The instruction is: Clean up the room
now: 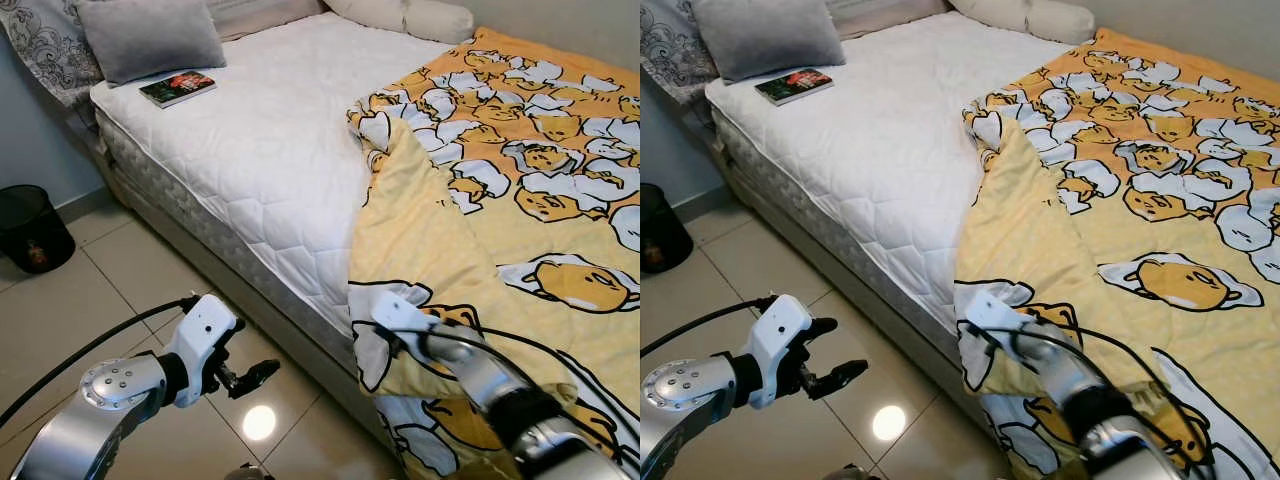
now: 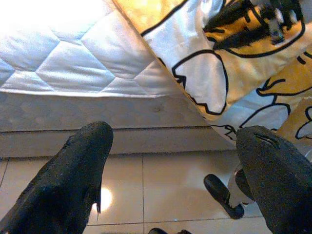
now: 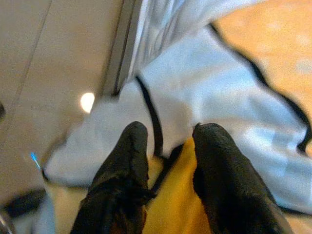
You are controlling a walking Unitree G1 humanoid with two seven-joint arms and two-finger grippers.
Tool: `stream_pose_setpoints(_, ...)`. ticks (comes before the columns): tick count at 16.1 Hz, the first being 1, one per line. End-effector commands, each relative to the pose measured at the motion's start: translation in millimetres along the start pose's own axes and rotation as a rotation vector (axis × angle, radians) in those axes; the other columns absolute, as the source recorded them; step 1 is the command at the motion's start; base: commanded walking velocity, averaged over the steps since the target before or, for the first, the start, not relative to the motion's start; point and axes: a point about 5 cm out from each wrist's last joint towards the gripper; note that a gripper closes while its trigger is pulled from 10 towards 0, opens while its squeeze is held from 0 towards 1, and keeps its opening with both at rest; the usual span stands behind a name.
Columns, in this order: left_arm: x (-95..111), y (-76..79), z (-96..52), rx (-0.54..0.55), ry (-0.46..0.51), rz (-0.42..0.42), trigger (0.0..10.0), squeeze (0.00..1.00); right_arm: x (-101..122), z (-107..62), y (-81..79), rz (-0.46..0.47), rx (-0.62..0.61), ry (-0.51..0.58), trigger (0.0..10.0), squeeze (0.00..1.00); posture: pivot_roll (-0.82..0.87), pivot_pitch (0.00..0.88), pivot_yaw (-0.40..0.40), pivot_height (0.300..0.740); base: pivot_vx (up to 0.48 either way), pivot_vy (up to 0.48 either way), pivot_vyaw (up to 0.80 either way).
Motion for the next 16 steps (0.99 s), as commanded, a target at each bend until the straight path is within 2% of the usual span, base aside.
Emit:
stream_pose_setpoints(1,2,-0.7,2.4,0.002,0.000,0.020,10.0,0.00,-12,-2.8,1.1,-0.043,-0.003,-0.032,10.0,1.00,0.11,0.000,-0.016,0.740,0.000,0.000,0.00)
stream_pose_setpoints(5,2,-0.5,2.7,-0.008,-0.001,0.026,10.0,0.00,-35,-10.1,16.6,-0.217,-0.068,-0.126,10.0,1.00,0.11,0.000,-0.009,0.740,0.000,0.000,0.00)
stream_pose_setpoints(6,2,-0.4,1.8,-0.011,-0.004,0.029,10.0,0.00,-34,-8.8,21.0,-0.286,-0.117,-0.140,10.0,0.86,0.12,0.000,-0.005,0.740,0.000,0.000,0.00)
stream_pose_setpoints(7,2,0.0,1.3,-0.015,-0.006,0.032,10.0,0.00,-34,-7.7,22.7,-0.314,-0.138,-0.151,10.0,0.39,0.12,0.000,-0.004,0.740,0.000,0.000,0.00)
stream_pose_setpoints(8,2,0.7,0.1,-0.023,-0.011,0.038,10.0,0.00,-33,-5.8,24.5,-0.348,-0.164,-0.166,10.0,0.00,0.13,0.000,0.000,0.740,0.000,0.000,0.00)
stream_pose_setpoints(11,3,3.4,-2.2,-0.045,-0.015,0.048,10.0,0.00,-30,-2.0,25.2,-0.360,-0.185,-0.192,10.0,0.00,0.14,0.000,0.001,0.740,0.000,0.000,0.00)
stream_pose_setpoints(12,4,5.2,-3.2,-0.058,-0.011,0.050,10.0,0.00,-26,-0.1,24.7,-0.341,-0.183,-0.183,5.8,0.00,0.15,0.000,-0.001,0.740,0.000,0.000,0.00)
stream_pose_setpoints(13,4,6.6,-3.7,-0.067,-0.008,0.050,10.0,0.00,-23,1.6,23.5,-0.333,-0.175,-0.172,0.0,0.00,0.15,0.000,-0.003,0.740,0.000,0.000,0.00)
stream_pose_setpoints(16,4,8.2,-3.7,-0.075,-0.010,0.049,10.0,0.00,-22,4.3,18.7,-0.304,-0.151,-0.166,0.0,0.00,0.15,0.000,-0.006,0.740,0.000,0.000,0.00)
Point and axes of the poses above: a point about 5 cm out from each wrist's last joint towards the gripper, its own z axis pointing out of the wrist towards the gripper, its own x axis along the axis of the wrist's last joint, y = z × x, and after that the axes turned 10 degrees about z, right-handed
